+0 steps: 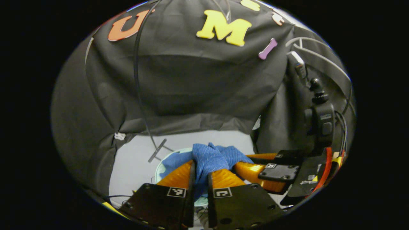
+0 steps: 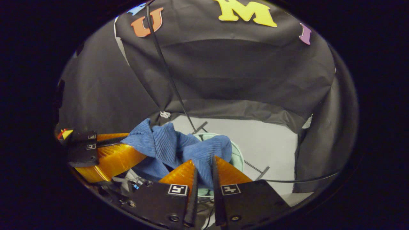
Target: Grasp the clothes on the hanger with both hands and then place them into the laundry hamper below.
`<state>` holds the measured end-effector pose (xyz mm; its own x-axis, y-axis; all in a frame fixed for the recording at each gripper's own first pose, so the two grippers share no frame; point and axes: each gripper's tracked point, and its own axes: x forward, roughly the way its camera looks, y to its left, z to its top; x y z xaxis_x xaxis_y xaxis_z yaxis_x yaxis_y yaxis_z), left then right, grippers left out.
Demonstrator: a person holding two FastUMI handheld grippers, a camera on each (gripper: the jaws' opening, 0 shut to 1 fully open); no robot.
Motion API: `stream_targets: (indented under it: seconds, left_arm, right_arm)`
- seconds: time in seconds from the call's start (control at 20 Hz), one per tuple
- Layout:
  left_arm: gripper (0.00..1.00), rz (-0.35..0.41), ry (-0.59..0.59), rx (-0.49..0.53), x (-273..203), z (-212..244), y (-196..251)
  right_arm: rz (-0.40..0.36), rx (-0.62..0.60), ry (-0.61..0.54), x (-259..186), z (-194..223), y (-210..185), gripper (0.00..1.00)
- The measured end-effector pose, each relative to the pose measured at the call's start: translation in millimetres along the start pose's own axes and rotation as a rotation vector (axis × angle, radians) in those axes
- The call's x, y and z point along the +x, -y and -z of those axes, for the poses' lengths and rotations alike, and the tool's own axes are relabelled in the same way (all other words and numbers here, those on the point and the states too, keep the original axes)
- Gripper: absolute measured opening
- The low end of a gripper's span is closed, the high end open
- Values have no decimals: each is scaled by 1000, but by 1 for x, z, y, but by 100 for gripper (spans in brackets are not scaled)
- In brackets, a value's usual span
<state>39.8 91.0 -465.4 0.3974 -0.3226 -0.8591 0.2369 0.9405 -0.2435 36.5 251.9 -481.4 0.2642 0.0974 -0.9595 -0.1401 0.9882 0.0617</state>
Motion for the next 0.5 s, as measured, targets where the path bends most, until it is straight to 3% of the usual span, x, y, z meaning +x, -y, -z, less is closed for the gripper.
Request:
stream_targets:
  seconds: [0.1,0.25,0.3,0.35,0.5]
  left_arm:
    - [33,-7,-63,-51,0,12,-3]
    - [75,-12,-92,-94,5,19,-2]
    - [65,-24,-99,-99,7,21,-4]
    - [92,-32,-105,-105,7,23,-5]
    - [94,-50,-112,-113,5,28,0]
  right_arm:
    - [66,-49,-19,4,1,19,32]
    - [83,-79,-36,0,10,23,44]
    - [83,-78,-34,0,11,23,47]
    - [78,-78,-35,-1,12,24,48]
    - [55,-71,-31,0,12,24,48]
